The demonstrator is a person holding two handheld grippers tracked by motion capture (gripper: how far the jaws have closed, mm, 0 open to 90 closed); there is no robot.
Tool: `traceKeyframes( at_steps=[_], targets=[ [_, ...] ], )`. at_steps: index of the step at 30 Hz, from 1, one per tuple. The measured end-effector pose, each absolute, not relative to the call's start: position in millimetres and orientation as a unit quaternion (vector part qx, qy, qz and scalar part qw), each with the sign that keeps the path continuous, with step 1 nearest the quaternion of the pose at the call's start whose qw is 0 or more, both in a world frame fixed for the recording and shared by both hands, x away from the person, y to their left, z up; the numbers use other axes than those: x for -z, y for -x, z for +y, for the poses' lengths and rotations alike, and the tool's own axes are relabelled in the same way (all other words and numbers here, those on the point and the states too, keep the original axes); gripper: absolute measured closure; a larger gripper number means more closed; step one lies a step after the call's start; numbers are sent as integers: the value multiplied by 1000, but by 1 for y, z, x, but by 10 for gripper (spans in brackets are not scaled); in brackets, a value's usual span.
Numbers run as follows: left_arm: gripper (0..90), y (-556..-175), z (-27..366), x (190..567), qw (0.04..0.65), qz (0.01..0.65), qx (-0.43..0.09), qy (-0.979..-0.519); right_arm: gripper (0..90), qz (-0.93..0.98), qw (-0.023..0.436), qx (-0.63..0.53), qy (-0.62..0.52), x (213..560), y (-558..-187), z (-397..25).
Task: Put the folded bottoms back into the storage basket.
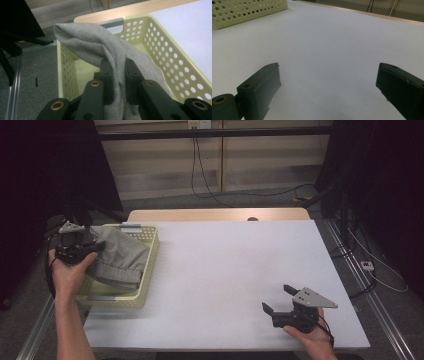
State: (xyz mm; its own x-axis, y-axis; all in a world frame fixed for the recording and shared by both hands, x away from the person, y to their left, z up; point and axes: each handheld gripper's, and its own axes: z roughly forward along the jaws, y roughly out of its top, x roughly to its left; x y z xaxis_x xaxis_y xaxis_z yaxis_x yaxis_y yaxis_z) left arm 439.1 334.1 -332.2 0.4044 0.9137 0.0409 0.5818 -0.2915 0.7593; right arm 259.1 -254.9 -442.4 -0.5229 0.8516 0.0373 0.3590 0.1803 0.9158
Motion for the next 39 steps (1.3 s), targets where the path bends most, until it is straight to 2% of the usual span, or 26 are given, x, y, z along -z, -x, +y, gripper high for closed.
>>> traceKeyframes(
  at_steps=[16, 22, 39],
  targets=[
    [793, -446, 318, 340, 330, 480, -232, -779, 52, 725, 255, -485, -417, 442, -259, -255],
    [792, -452, 313, 348, 308, 482, -229, -788, 52, 725, 254, -485, -417, 442, -259, -255],
    [788, -461, 316, 370, 294, 496, -201, -792, 55, 727, 255, -484, -415, 442, -259, -254]
  ],
)
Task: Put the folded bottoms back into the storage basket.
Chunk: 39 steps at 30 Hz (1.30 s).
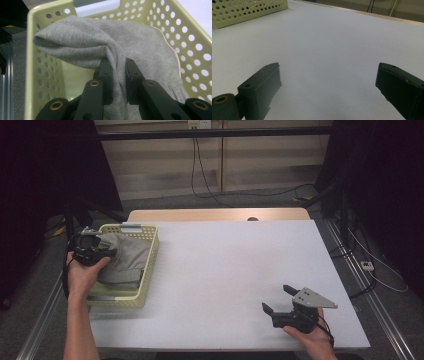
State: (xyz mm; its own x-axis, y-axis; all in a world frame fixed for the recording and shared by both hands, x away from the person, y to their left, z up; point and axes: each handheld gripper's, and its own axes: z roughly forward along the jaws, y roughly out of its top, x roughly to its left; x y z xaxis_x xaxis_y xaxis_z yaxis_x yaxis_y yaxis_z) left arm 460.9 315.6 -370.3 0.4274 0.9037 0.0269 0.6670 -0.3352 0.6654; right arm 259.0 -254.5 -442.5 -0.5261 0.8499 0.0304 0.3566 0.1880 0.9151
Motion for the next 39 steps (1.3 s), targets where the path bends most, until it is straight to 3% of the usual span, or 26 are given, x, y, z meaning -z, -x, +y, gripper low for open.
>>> traceKeyframes(
  at_steps=[11, 39],
  targets=[
    [783, -464, 303, 373, 291, 484, -191, -803, 55, 728, 254, -484, -415, 443, -259, -254],
    [721, -464, 347, 383, 254, 570, -239, -744, 55, 728, 250, -484, -415, 443, -259, -254]
  ],
)
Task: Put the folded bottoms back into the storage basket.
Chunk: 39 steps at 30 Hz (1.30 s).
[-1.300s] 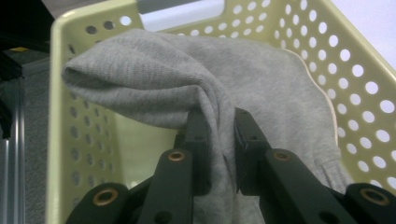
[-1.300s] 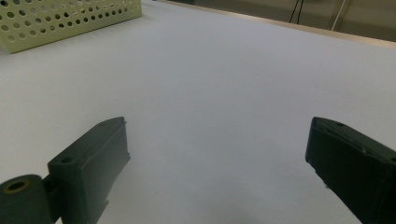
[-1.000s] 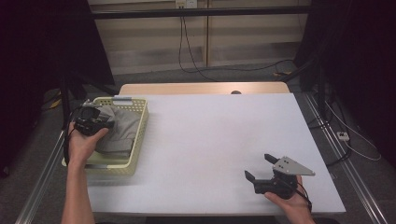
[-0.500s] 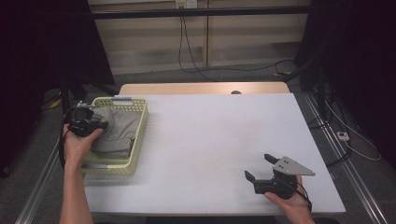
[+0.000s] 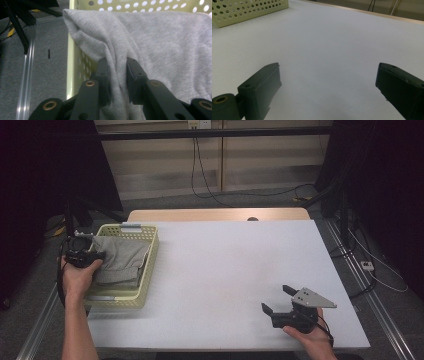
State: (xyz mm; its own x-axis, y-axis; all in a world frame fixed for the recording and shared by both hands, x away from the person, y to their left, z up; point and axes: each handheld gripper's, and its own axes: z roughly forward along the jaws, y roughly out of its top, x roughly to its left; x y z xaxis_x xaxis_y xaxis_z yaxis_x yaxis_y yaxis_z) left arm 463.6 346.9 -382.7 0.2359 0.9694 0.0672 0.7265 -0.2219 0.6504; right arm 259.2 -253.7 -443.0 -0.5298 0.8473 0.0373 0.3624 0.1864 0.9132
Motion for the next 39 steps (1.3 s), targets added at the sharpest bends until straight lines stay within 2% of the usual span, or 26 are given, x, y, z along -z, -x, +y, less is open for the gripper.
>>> traceKeyframes(
  at_steps=[2, 7, 12, 16, 20, 22, 24, 28, 33, 39],
  targets=[
    [665, -463, 350, 381, 256, 576, -245, -737, 55, 728, 251, -484, -415, 443, -259, -254],
    [587, -457, 350, 369, 297, 561, -256, -729, 55, 728, 251, -484, -415, 443, -259, -254],
    [562, -461, 337, 369, 309, 542, -246, -742, 56, 729, 250, -484, -414, 443, -259, -253],
    [654, -470, 331, 384, 272, 551, -233, -754, 56, 729, 251, -484, -414, 443, -259, -254],
    [841, -473, 335, 393, 247, 568, -237, -749, 58, 729, 250, -484, -415, 443, -259, -254],
    [868, -473, 338, 393, 242, 580, -239, -740, 58, 729, 250, -484, -414, 443, -259, -254],
    [883, -474, 339, 396, 233, 588, -244, -735, 60, 729, 251, -484, -413, 443, -259, -254],
    [887, -482, 333, 408, 175, 600, -240, -743, 60, 729, 251, -484, -414, 443, -259, -254],
    [885, -488, 334, 419, 137, 609, -192, -757, 60, 728, 251, -484, -415, 443, -259, -254],
    [900, -492, 328, 424, 124, 611, -181, -760, 60, 728, 250, -487, -412, 442, -258, -255]
  ],
)
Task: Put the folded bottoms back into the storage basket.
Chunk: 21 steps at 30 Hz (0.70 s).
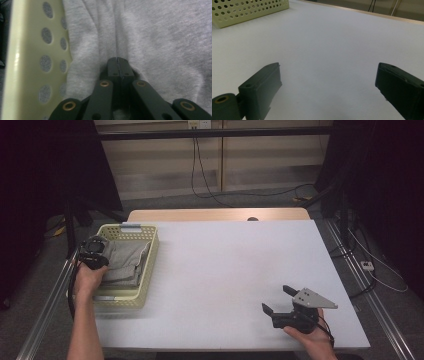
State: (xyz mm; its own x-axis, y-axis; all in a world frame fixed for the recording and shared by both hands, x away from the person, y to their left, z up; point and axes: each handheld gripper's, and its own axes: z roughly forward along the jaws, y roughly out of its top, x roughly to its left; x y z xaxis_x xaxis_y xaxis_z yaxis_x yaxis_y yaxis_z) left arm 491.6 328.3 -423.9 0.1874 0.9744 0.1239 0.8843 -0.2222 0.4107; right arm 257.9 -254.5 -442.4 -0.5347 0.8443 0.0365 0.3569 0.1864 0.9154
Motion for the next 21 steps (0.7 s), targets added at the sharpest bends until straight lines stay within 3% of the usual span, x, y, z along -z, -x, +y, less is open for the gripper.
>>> traceKeyframes(
  at_steps=[12, 21],
  targets=[
    [900, -491, 331, 424, 167, 603, -138, -768, 60, 729, 248, -486, -412, 443, -259, -253],
    [898, -492, 327, 424, 161, 591, -144, -777, 59, 729, 248, -487, -412, 443, -259, -253]
  ],
)
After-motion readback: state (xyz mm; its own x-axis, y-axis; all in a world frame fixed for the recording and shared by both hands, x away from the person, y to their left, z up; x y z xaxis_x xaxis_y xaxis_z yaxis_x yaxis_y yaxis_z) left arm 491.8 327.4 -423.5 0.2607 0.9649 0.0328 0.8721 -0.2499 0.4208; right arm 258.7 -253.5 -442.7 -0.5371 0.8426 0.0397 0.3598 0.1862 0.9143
